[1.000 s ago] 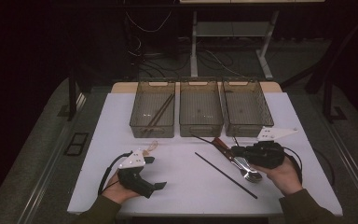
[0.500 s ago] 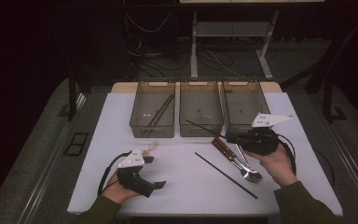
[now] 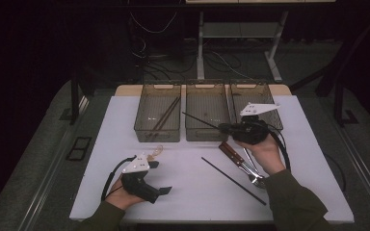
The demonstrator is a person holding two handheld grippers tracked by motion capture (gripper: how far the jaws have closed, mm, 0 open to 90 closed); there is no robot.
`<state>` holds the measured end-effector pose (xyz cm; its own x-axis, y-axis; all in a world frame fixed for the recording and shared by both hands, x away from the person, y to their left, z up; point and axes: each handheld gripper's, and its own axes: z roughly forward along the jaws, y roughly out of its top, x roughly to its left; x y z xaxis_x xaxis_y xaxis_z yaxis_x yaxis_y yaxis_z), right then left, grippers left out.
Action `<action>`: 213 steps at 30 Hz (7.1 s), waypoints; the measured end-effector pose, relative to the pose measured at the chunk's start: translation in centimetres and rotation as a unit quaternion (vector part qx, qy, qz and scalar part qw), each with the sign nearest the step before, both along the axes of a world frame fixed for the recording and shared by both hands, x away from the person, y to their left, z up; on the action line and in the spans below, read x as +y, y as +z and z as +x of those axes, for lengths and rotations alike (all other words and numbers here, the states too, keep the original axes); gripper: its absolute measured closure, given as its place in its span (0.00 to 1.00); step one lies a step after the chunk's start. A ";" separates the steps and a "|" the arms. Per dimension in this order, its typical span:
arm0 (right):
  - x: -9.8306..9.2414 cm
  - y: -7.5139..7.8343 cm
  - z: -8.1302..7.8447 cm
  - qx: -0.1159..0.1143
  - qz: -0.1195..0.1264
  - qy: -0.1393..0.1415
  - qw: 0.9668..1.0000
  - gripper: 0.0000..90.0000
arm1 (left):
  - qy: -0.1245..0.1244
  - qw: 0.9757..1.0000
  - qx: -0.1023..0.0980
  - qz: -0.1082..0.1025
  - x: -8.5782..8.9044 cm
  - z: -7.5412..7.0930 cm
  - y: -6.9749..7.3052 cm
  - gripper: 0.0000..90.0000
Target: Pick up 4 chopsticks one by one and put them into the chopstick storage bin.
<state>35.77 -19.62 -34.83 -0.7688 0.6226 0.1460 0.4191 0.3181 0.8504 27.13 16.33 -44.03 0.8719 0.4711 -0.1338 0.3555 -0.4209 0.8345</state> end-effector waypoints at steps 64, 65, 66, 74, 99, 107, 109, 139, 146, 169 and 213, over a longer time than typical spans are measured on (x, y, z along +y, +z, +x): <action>17.9 -3.1 11.2 0.039 -0.077 -0.051 0.995 0.95 | -0.011 1.000 0.000 -0.001 -0.4 -0.1 0.0 0.00; 18.1 -3.3 11.3 0.039 -0.082 -0.050 0.995 0.95 | -0.012 1.000 -0.001 0.000 -0.4 0.0 0.0 0.00; 18.2 -3.5 11.3 0.040 -0.083 -0.051 0.994 0.95 | -0.013 1.000 -0.001 0.000 -0.4 -0.1 0.0 0.00; 19.4 -3.7 11.3 0.032 -0.097 -0.045 0.994 0.88 | -0.018 1.000 0.000 0.003 -0.6 -0.1 0.0 0.00; 11.9 -0.3 8.3 0.027 -0.048 -0.018 0.998 0.47 | -0.012 1.000 -0.001 0.001 -0.4 -0.1 0.0 0.00; 8.4 -0.5 6.2 0.025 -0.038 -0.008 0.999 0.43 | -0.009 1.000 0.001 -0.002 -0.4 -0.1 0.0 0.00; 7.6 -0.6 5.7 0.024 -0.034 -0.003 0.999 0.42 | -0.008 1.000 0.001 -0.004 -0.4 -0.1 0.0 0.00; -4.6 -4.7 -5.0 0.022 -0.028 -0.005 0.999 0.37 | 0.003 1.000 -0.008 -0.002 -0.6 0.3 0.1 0.00; -5.8 -5.6 -7.4 0.029 -0.033 0.001 0.999 0.41 | 0.002 1.000 -0.006 0.002 -0.5 0.2 0.1 0.00; -5.0 -9.2 -11.0 0.080 -0.147 0.042 0.985 0.85 | 0.001 1.000 -0.009 0.005 -0.5 -0.2 0.0 0.00; -5.7 -7.0 -10.6 0.047 -0.083 0.036 0.995 0.96 | -0.006 1.000 -0.006 0.009 -0.6 -0.1 -0.1 0.00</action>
<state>25.22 -25.35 -41.78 -0.7999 0.5882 0.1187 0.4648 0.4824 0.7425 27.01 15.70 -44.11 0.8793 0.4625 -0.1139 0.3396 -0.4410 0.8308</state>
